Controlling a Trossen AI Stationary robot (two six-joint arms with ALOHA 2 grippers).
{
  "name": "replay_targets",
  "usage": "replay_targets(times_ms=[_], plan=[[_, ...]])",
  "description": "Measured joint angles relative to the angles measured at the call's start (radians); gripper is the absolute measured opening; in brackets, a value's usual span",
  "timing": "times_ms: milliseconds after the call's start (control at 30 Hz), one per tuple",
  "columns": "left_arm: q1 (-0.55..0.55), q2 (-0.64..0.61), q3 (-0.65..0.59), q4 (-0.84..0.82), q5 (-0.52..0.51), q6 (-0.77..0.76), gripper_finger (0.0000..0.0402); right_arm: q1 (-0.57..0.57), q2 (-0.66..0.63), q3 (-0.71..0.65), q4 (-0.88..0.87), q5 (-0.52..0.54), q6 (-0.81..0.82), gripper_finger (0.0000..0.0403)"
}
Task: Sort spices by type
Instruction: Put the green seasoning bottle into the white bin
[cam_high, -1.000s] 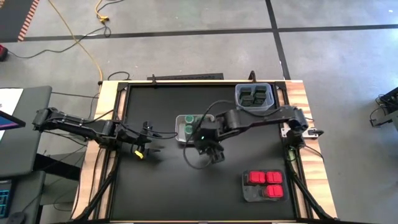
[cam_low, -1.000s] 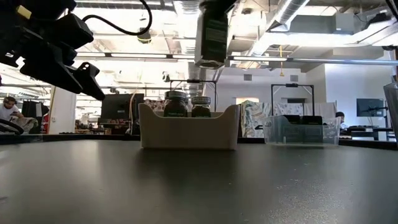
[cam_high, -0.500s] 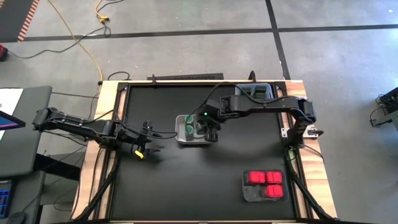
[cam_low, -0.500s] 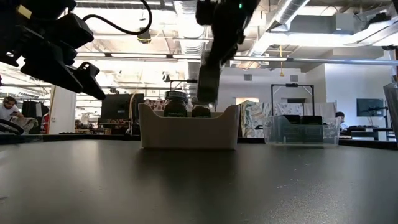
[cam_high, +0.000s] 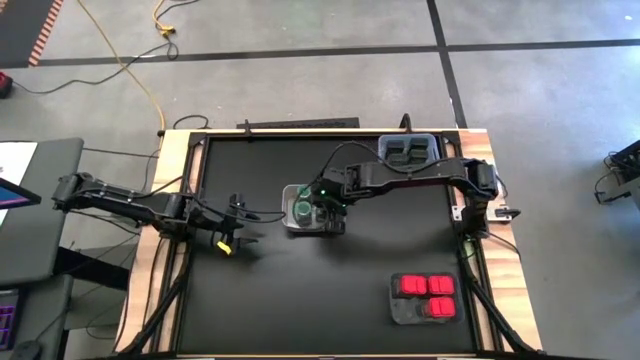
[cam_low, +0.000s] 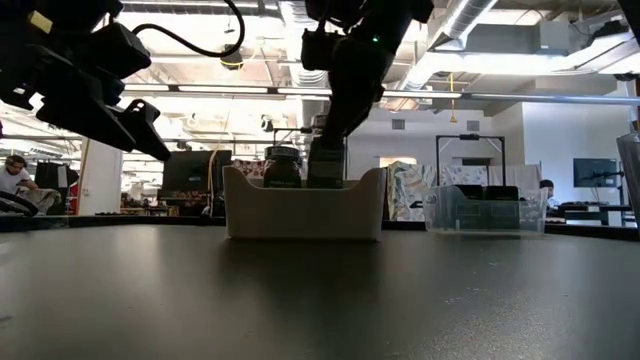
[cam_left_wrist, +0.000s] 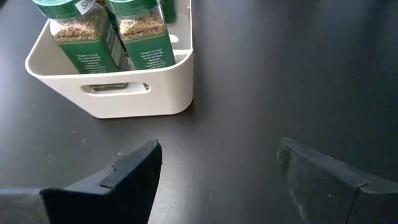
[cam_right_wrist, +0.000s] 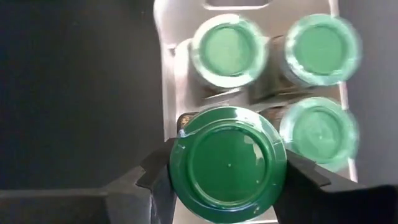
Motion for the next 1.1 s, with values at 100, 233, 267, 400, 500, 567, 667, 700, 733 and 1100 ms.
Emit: replay_targets(times_ms=[100,233,267,400,500,567,667,700,733,1100], plan=[[0.000,0.000,0.000,-0.001,0.000,-0.007,0.0306,0.019,0.017,0.000,0.004,0.001,-0.003,0.0220],[0.000,0.000,0.000,-0.001,0.000,-0.008,0.0306,0.032,0.036,0.000,0.000,0.028,-0.007,0.0220],[0.000,0.000,0.000,-0.001,0.000,-0.008,0.0306,0.031,0.042,0.001,0.011,0.030,-0.008,0.0220],[0.000,0.000,0.000,-0.001,0.000,-0.012,0.0306,0.031,0.073,0.000,0.005,0.036,-0.011,0.0220],[0.000,0.000,0.000,-0.001,0.000,-0.017,0.0306,0.031,0.086,0.000,0.012,0.044,-0.011,0.0221],[0.000,0.000,0.000,-0.001,0.000,-0.018,0.0306,0.031,0.086,0.000,0.010,0.051,-0.016,0.0221],[0.000,0.000,0.000,-0.001,0.000,-0.018,0.0306,0.023,0.086,0.000,0.016,0.054,-0.018,0.0221],[0.000,0.000,0.000,-0.001,0.000,-0.018,0.0306,0.018,0.086,0.000,0.013,0.057,-0.018,0.0221],[0.000,0.000,0.000,-0.001,0.000,-0.018,0.0306,0.014,0.086,0.000,0.014,0.059,-0.018,0.0221],[0.000,0.000,0.000,-0.001,0.001,-0.018,0.0306,-0.004,0.086,0.000,0.040,0.063,-0.018,0.0221]])
